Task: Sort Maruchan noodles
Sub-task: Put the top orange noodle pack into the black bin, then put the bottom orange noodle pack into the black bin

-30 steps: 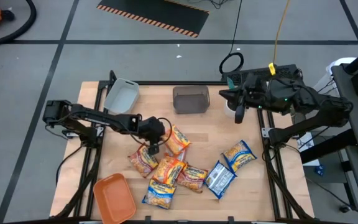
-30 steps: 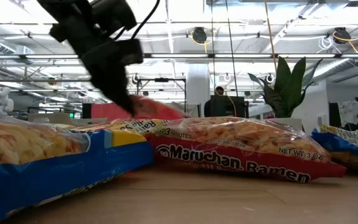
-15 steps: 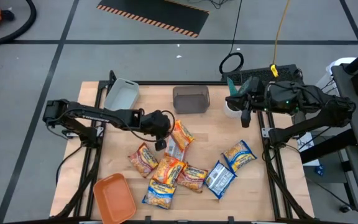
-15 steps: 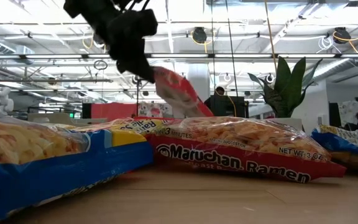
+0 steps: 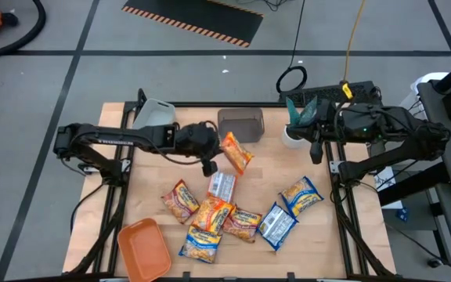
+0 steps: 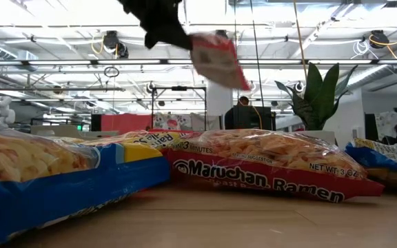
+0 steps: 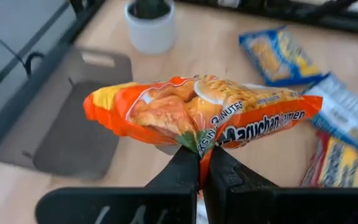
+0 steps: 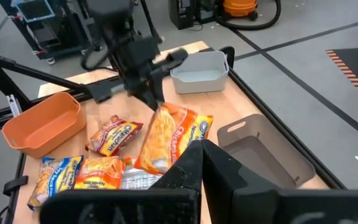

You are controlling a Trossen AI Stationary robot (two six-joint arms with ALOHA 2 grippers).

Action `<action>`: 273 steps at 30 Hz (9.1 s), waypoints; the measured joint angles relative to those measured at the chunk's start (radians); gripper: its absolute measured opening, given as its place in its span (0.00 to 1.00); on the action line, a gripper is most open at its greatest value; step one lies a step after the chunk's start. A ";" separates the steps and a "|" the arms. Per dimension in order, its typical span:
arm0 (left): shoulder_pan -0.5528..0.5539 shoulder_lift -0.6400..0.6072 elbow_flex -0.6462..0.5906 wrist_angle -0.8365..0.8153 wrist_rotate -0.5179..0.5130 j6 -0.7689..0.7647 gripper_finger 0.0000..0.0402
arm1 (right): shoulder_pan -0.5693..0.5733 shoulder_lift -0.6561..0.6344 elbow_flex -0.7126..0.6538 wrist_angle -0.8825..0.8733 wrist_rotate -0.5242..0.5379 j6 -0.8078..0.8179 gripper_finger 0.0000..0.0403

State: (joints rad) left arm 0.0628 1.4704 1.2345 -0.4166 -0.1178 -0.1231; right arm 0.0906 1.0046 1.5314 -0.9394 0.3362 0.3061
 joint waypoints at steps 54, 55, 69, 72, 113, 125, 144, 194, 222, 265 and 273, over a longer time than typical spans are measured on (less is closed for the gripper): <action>0.188 -0.150 0.308 -0.109 0.377 0.548 0.01 | -0.185 0.322 -0.001 0.555 -0.159 0.354 0.48; 0.188 -0.150 0.308 -0.109 0.377 0.548 0.01 | -0.190 0.322 -0.001 0.566 -0.163 0.353 0.50; 0.188 -0.148 0.308 -0.105 0.320 0.536 0.01 | -0.287 0.315 -0.001 0.561 -0.406 0.284 0.51; 0.191 -0.148 0.308 -0.103 0.280 0.519 0.01 | -0.321 0.306 -0.001 0.561 -0.444 0.273 0.59; 0.138 0.000 0.307 0.185 0.133 0.374 0.01 | -0.542 0.309 -0.001 0.457 -0.936 -0.217 0.41; 0.137 0.001 0.307 0.187 0.068 0.302 0.06 | -0.549 0.309 -0.001 0.458 -0.964 -0.197 0.31; 0.187 -0.083 0.309 -0.063 -0.109 -0.138 0.64 | -0.565 0.308 -0.001 0.475 -0.751 -0.055 0.29; 0.118 -0.155 0.018 -0.210 0.018 -0.413 0.64 | -0.589 0.309 -0.712 1.186 -0.050 0.449 0.30; 0.115 -0.156 -0.065 0.024 -0.068 -0.510 0.64 | -0.574 0.520 -0.757 1.399 -0.052 0.440 0.30; 0.113 -0.122 -0.064 -0.280 0.011 -0.556 0.64 | -0.580 0.255 -0.749 1.064 -0.140 0.248 0.53; 0.130 -0.122 -0.064 -0.278 0.201 -0.477 0.64 | -0.549 0.128 -0.749 1.021 -0.282 0.341 0.53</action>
State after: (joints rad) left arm 0.1931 1.3487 1.1706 -0.6947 0.0832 -0.6000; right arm -0.4585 1.1326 0.7826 0.0820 0.0543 0.6473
